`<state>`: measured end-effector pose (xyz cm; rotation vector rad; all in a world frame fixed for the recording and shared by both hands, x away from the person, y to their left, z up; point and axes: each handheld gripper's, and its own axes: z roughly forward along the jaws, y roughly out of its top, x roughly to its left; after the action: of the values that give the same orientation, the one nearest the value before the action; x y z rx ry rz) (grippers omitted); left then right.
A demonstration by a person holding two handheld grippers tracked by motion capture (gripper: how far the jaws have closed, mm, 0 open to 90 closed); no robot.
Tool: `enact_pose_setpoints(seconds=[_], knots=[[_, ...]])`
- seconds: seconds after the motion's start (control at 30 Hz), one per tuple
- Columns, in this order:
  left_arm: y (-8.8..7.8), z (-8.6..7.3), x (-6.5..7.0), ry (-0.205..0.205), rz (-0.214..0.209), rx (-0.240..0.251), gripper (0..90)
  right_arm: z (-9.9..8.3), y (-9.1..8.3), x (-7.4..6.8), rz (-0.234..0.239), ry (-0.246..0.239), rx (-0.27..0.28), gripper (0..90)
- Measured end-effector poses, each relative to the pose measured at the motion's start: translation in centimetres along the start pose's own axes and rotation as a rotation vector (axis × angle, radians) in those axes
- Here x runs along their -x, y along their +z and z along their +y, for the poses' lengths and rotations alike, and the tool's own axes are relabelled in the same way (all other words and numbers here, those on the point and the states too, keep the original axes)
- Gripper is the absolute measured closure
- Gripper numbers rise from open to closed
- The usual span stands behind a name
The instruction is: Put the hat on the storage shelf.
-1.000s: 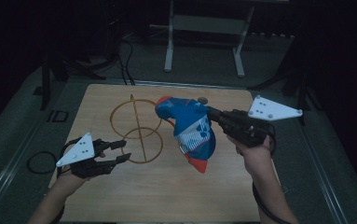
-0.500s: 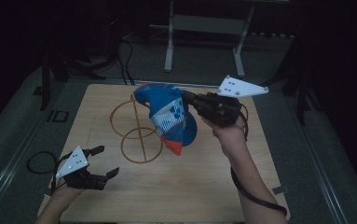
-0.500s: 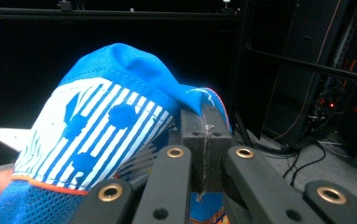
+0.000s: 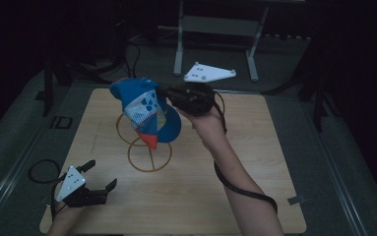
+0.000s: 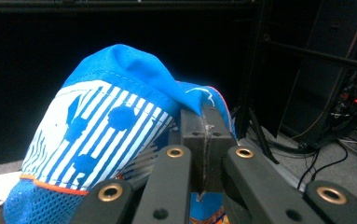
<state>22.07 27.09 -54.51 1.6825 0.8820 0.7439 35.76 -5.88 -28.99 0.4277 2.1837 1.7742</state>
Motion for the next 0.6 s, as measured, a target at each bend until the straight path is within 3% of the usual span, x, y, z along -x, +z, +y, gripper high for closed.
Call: enact_pose_setpoints(seconds=[0.33,0.6], knots=[[-0.1,-1.0,-0.9,-0.060,0.005,0.006,2.3,-0.9,6.5,-1.2,0.059,0.022,-0.081,90.0],[-0.2,-1.2,-1.0,-0.077,-0.001,0.014,2.3,-2.3,8.5,-1.2,0.078,0.034,-0.133,90.0]])
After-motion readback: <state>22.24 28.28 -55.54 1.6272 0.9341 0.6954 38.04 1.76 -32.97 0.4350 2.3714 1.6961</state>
